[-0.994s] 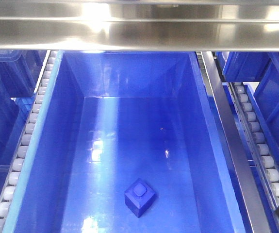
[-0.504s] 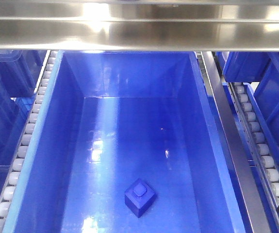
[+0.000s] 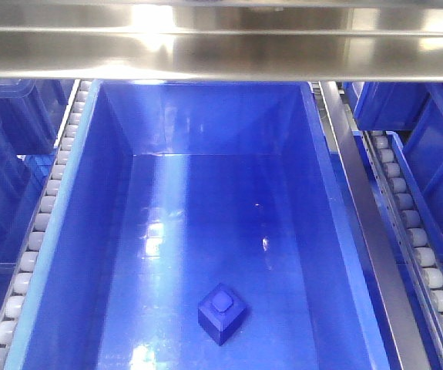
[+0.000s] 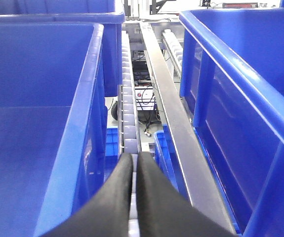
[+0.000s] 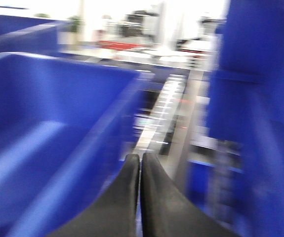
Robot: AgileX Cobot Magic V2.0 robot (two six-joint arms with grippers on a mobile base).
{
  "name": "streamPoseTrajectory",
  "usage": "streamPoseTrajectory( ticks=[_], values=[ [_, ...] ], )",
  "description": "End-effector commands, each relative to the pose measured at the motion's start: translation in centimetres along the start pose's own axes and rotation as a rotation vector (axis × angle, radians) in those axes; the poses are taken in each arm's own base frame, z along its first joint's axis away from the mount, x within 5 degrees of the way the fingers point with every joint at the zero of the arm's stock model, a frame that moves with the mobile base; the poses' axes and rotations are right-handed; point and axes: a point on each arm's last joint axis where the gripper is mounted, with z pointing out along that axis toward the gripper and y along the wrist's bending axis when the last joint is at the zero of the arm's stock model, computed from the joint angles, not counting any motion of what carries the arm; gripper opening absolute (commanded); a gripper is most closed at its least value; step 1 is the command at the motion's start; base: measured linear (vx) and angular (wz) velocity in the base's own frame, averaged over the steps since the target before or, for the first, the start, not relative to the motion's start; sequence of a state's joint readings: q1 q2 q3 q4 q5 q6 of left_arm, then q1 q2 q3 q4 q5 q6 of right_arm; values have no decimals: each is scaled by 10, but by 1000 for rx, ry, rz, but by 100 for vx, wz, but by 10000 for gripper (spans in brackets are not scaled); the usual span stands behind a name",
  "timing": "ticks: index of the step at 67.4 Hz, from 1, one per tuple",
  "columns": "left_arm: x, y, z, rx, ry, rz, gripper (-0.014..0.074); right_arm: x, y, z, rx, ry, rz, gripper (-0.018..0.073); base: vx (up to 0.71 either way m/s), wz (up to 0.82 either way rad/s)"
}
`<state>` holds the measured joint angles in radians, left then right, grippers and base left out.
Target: Pour parts from conveyor to right shelf
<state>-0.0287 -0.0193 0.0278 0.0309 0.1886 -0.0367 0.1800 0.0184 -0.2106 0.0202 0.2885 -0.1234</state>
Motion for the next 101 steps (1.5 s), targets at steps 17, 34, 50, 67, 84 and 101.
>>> streamPoseTrajectory(
  ticks=[17, 34, 50, 67, 84, 101],
  values=[
    [-13, -1, -2, 8, -93, -8, -6, 22, -12, 9, 261, -95, 142, -9, 0, 0],
    [-13, -1, -2, 8, -93, -8, -6, 37, -10, 9, 273, -149, 23, -9, 0, 0],
    [-13, -1, -2, 8, -93, -8, -6, 42, -9, 9, 272, -202, 4, -9, 0, 0],
    [-13, -1, -2, 8, -93, -8, -6, 42, -9, 9, 272, -204, 18, -9, 0, 0],
    [-13, -1, -2, 8, -93, -8, -6, 42, -9, 9, 272, -203, 18, -9, 0, 0],
    [-13, -1, -2, 8, -93, -8, -6, 42, -9, 9, 272, -203, 18, -9, 0, 0]
  ],
)
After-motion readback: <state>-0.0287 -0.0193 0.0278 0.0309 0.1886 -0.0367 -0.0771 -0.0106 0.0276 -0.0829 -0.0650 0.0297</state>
